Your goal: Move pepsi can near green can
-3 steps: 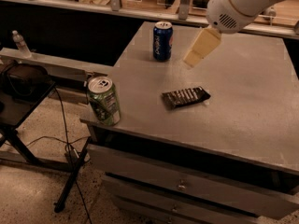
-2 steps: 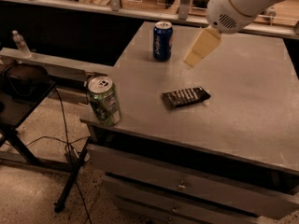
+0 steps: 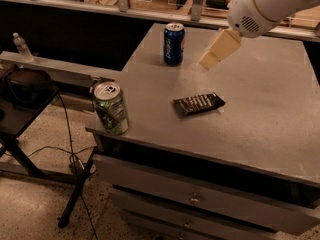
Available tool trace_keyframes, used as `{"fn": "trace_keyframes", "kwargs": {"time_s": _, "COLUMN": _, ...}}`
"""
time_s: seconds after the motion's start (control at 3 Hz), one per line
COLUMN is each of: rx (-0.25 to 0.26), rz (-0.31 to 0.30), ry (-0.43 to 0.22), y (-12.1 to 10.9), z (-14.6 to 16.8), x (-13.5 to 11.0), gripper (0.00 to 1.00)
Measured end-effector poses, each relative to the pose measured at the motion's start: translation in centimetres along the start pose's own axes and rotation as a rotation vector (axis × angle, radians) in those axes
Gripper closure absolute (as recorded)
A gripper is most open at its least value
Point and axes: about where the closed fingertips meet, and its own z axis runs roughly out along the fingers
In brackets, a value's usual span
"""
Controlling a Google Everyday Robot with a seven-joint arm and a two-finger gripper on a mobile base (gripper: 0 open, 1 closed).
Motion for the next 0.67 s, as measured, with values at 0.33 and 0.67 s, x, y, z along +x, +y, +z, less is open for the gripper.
{"fn": "trace_keyframes", "kwargs": {"time_s": 0.33, "rx": 0.033, "rz": 0.123, "ry": -0.144, "y": -3.0, "z": 1.7, "x": 0.4, "gripper": 0.00}}
{"fn": "trace_keyframes", "kwargs": {"time_s": 0.67, "rx": 0.034, "rz": 0.217, "ry": -0.282, "y": -5.4, "z": 4.0, "x": -0.7, "gripper": 0.00}}
